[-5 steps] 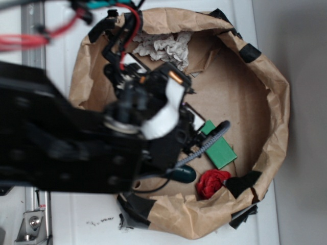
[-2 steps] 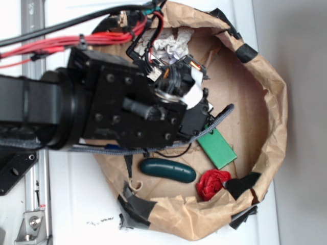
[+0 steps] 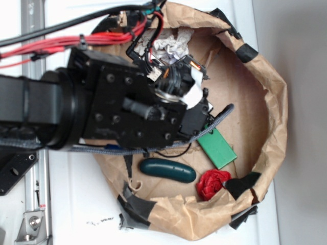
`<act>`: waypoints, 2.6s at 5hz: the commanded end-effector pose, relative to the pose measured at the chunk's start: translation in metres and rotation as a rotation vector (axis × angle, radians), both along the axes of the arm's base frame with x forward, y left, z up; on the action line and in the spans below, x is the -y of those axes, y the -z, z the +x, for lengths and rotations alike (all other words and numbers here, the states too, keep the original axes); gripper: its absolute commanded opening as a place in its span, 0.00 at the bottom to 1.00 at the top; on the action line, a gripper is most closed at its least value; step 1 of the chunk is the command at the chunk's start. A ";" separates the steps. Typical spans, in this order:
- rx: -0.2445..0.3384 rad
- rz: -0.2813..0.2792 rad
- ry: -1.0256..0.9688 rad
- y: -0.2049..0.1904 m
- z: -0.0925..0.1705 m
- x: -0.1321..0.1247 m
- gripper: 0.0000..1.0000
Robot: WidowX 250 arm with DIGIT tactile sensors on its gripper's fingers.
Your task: Grab the white paper.
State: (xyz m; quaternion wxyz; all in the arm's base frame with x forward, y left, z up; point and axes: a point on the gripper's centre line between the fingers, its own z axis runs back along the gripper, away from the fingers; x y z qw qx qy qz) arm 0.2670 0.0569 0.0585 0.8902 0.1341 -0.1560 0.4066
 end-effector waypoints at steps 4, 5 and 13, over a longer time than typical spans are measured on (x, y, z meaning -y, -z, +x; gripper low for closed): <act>0.080 0.052 -0.142 -0.011 -0.039 -0.034 1.00; 0.085 0.115 -0.188 -0.005 -0.032 -0.048 1.00; 0.060 0.183 -0.166 0.016 -0.019 -0.080 0.00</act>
